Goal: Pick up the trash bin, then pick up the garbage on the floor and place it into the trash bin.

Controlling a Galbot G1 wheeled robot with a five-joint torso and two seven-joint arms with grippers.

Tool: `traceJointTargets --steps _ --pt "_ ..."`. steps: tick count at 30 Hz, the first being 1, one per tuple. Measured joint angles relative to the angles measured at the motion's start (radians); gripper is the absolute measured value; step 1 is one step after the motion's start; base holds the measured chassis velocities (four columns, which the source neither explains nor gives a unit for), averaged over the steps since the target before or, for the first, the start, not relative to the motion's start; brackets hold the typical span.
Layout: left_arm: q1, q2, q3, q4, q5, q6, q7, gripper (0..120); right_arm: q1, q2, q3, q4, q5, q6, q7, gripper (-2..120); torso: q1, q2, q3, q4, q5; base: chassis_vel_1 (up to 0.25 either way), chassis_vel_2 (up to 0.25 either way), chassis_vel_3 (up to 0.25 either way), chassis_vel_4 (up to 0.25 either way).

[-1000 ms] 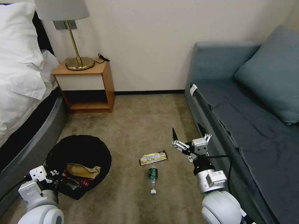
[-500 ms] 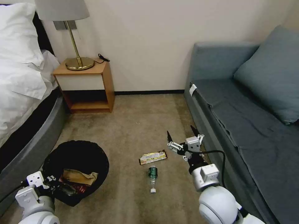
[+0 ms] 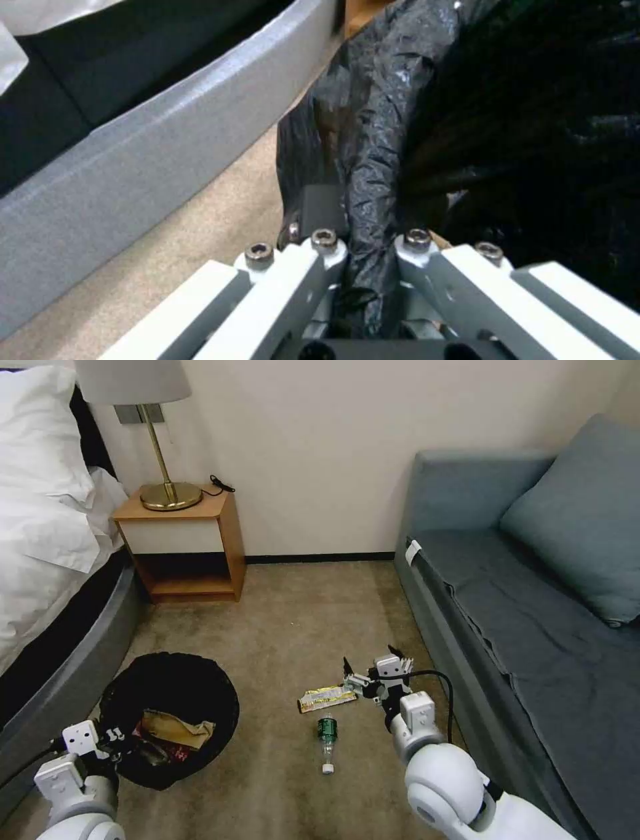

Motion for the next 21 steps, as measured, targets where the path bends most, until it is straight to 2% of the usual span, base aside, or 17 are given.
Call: traceJointTargets --steps 2,3,5,7,8,10,14,21 --pt "-0.006 0.0 0.003 0.0 0.004 0.004 0.0 2 0.059 0.012 -0.054 -0.044 0.181 -0.066 0.078 100 0.0 0.0 0.0 -0.0001 -0.0003 0.0 0.0 0.0 0.0" --pt "-0.006 0.0 0.003 0.0 0.004 0.004 0.0 2 0.059 0.012 -0.054 -0.044 0.181 -0.066 0.078 100 0.0 0.0 0.0 -0.0001 -0.0003 0.0 0.0 0.0 0.0" --pt "-0.013 -0.001 0.007 -0.001 0.008 0.009 0.001 2 0.129 0.037 -0.121 -0.114 0.316 -0.106 0.148 100 0.0 0.0 0.0 0.0002 0.0 0.0 0.0 0.0 0.0" --pt "-0.02 -0.002 0.01 0.0 0.012 0.014 0.001 2 0.191 0.062 -0.182 -0.198 0.377 -0.118 0.176 100 0.0 0.0 0.0 0.0 -0.0002 0.0 0.0 0.0 0.0" --pt "-0.02 -0.002 0.01 0.0 0.012 0.014 0.001 2 0.191 0.062 -0.182 -0.198 0.377 -0.118 0.176 100 0.0 0.0 0.0 0.0 -0.0002 0.0 0.0 0.0 0.0" --pt "-0.026 -0.004 0.013 -0.001 0.014 0.018 0.001 2 0.271 0.111 -0.244 -0.307 0.425 -0.122 0.19 100 0.0 0.0 0.0 0.0002 -0.0002 0.0 0.0 0.0 0.0" --pt "-0.028 -0.003 0.011 0.0 0.015 0.02 0.001 2 0.327 0.18 -0.296 -0.392 0.464 -0.133 0.183 100 0.0 0.0 0.0 0.0002 0.0 0.0 0.0 0.0 0.0" --pt "-0.025 -0.002 0.005 0.0 0.015 0.02 0.002 2 0.373 0.252 -0.365 -0.551 0.439 -0.125 0.159 100 0.0 0.0 0.0 0.0001 -0.0003 0.0 0.0 0.0 0.0"
